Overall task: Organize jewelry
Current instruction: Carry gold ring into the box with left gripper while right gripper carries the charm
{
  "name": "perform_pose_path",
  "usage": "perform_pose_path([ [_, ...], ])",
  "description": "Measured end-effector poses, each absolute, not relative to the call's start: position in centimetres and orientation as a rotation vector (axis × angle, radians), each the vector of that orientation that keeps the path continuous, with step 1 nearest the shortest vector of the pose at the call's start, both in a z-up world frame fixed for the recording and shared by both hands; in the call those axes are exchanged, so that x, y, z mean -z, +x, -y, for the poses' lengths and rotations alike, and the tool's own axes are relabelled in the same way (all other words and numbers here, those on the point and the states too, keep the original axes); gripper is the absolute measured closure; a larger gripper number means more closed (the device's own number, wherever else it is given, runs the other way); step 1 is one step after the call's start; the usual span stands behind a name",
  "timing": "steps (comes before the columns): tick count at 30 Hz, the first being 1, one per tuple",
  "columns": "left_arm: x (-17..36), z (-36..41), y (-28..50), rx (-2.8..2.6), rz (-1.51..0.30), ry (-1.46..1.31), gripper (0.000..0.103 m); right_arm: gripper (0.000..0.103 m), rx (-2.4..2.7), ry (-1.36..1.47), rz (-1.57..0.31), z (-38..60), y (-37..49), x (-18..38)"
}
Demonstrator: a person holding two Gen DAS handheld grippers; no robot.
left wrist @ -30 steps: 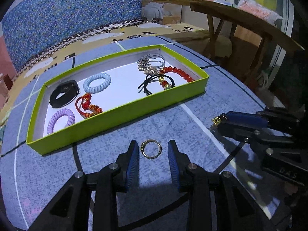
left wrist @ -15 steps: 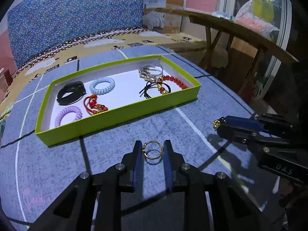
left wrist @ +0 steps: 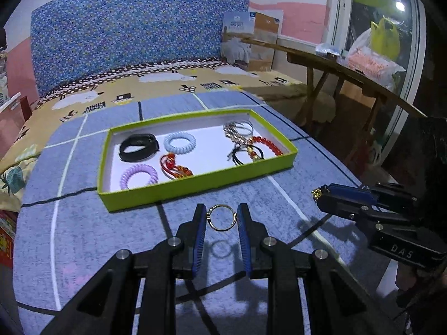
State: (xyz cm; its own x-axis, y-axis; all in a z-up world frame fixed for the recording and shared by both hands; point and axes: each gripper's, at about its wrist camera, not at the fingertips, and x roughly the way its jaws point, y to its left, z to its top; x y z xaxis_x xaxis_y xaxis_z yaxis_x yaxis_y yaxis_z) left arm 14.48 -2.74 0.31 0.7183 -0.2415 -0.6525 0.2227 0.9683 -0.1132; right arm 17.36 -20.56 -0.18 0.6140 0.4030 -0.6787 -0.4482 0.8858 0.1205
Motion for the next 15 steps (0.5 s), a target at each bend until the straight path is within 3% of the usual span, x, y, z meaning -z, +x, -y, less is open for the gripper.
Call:
perform_pose_path([
  [15, -2.0, 0.8, 18.6, 0.227, -0.677, -0.006, 0.080, 0.082, -0.522, -0.089, -0.734, 18.2, 22.3, -1.4],
])
